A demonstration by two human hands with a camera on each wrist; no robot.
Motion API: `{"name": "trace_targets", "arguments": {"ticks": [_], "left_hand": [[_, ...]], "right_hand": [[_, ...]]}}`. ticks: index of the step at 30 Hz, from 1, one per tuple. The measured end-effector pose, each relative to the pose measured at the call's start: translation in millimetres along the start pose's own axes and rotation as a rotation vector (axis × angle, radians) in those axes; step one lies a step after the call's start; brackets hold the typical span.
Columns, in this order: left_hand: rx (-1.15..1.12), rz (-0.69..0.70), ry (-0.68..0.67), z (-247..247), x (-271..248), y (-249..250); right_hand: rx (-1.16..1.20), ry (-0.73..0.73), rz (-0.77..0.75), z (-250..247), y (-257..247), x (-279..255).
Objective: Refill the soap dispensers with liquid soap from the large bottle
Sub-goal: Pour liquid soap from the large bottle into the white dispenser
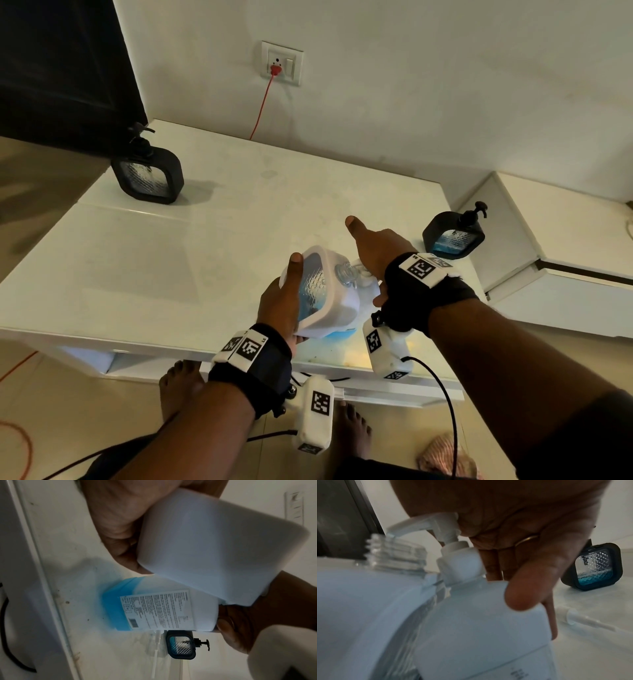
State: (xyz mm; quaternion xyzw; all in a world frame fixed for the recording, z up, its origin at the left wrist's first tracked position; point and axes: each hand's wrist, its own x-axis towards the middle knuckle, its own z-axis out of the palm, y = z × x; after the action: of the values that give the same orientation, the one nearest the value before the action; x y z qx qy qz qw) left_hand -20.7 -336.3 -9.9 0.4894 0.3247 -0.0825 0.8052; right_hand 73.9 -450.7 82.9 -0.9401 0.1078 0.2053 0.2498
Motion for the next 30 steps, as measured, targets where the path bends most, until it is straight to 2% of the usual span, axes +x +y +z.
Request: {"name": "trace_targets", "arguments": {"ticks": [7,14,16,22,30], "left_hand": [[-0.002,-0.034,-0.006,1.6,-3.8,2.9],[-0.032,-0.035,0.014,-0.3,-1.5,5.0],[-0.043,-0.034,0.004,0.1,-0.6,4.0],[-0.053,-0.022,0.018,2.2,-0.1,1.4],[-0.022,0.011,0.015,3.1,-2.5,0.7]], "right_hand": [[0.007,0.042,0.005,-1.5,0.4,-4.9],[0.061,-0.169,0.009,-19.0,-10.4,-19.6],[0.053,-0.182,0.018,-20.7,-10.0,-20.3],[-0.021,-0.101,-0.035,-13.9,-8.7,-15.7],[-0.076,0.005,-0.034,-5.4,-3.2,-5.6]]}}
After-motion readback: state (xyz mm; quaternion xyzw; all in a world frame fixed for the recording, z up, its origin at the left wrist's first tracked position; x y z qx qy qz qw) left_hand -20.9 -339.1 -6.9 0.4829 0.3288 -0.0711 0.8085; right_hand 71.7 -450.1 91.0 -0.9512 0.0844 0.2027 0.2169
